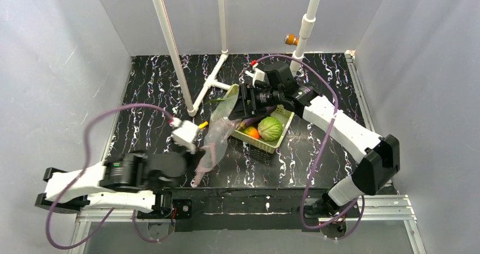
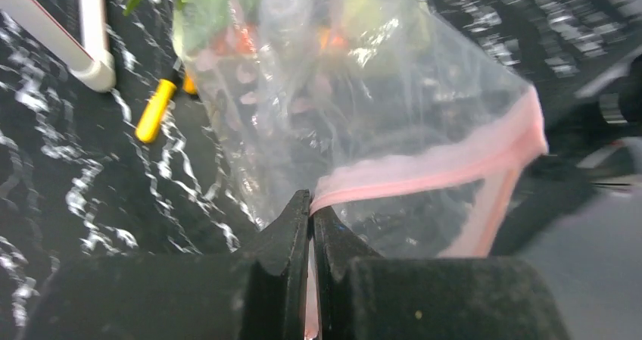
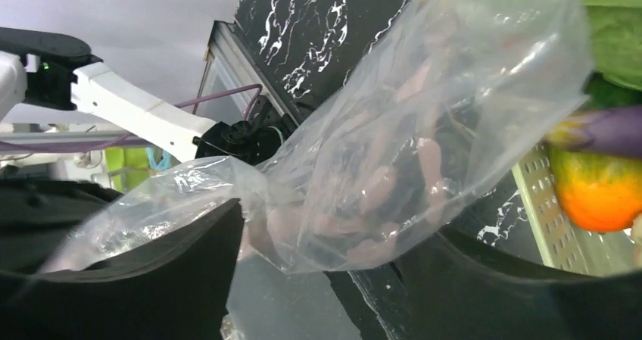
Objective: Place the food in the zip-top bag and seal the zipper
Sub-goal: Open the zipper of the food storage bag at the center of the board.
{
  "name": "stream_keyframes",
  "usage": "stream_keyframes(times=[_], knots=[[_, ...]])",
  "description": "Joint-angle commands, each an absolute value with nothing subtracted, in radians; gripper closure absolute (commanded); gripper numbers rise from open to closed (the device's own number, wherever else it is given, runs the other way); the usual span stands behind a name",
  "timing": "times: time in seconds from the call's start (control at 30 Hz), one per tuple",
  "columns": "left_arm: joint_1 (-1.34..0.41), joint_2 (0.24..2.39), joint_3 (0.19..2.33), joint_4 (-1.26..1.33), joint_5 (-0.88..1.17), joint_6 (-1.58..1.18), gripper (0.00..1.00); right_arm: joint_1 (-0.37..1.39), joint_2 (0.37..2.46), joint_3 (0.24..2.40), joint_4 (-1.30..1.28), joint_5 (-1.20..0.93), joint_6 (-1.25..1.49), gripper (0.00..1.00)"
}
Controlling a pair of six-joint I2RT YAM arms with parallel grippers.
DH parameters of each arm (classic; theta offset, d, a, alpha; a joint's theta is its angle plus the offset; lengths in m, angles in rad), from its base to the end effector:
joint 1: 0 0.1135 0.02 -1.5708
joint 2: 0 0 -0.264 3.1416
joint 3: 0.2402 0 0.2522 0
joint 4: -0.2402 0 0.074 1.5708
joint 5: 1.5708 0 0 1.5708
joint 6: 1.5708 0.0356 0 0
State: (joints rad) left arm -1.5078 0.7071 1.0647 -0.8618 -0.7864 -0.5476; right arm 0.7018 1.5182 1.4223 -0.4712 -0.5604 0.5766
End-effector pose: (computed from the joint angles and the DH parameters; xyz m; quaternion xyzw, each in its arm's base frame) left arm 0.0324 -0.1128 0.3790 0.1946 0.7955 -0.2315 0.5251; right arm 0.2501 0.2362 0.3575 -0.1855 0.8325 0.4704 0.2264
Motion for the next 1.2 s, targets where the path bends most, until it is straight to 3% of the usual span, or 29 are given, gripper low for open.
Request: stream_keyframes(times=[0.0, 0.2, 0.43, 0.57, 0.73, 0.83, 0.93, 1.03, 1.17], knots=[[-1.510, 0.579, 1.203, -1.164, -0.616, -0.819, 1.00, 0.736, 1.420, 1.386, -0.428, -0.470, 0.516, 0.12], [-1.510, 0.606, 1.394, -1.411, -0.631, -0.868, 1.00, 0.815, 1.398, 1.369, -0.339, -0.396, 0.497, 0.02], [-1.510, 0.775, 1.645, -1.267, -0.795, -0.517, 1.00, 0.830, 1.424, 1.340, -0.247, -0.371, 0.585, 0.02], [-1.510, 0.880, 1.716, -1.126, -0.827, -0.395, 1.00, 0.867, 1.549, 1.376, -0.135, -0.455, 0.673, 0.02], [-1.501, 1.047, 1.788, -1.224, -0.837, -0.497, 1.00, 0.912, 1.816, 1.650, -0.157, -0.606, 0.751, 0.03], [-1.374, 1.092, 1.709, -1.240, -0.683, -0.555, 1.00, 0.908, 1.905, 1.745, -0.191, -0.639, 0.772, 0.02], [-1.208, 1.055, 1.521, -1.146, -0.507, -0.559, 1.00, 0.882, 1.942, 1.828, -0.397, -0.558, 0.647, 0.02], [-1.135, 0.984, 1.345, -1.041, -0.486, -0.551, 1.00, 0.839, 1.901, 1.778, -0.520, -0.413, 0.545, 0.02], [-0.998, 0.950, 1.178, -0.897, -0.355, -0.523, 1.00, 0.733, 1.830, 1.684, -0.570, -0.395, 0.505, 0.02]])
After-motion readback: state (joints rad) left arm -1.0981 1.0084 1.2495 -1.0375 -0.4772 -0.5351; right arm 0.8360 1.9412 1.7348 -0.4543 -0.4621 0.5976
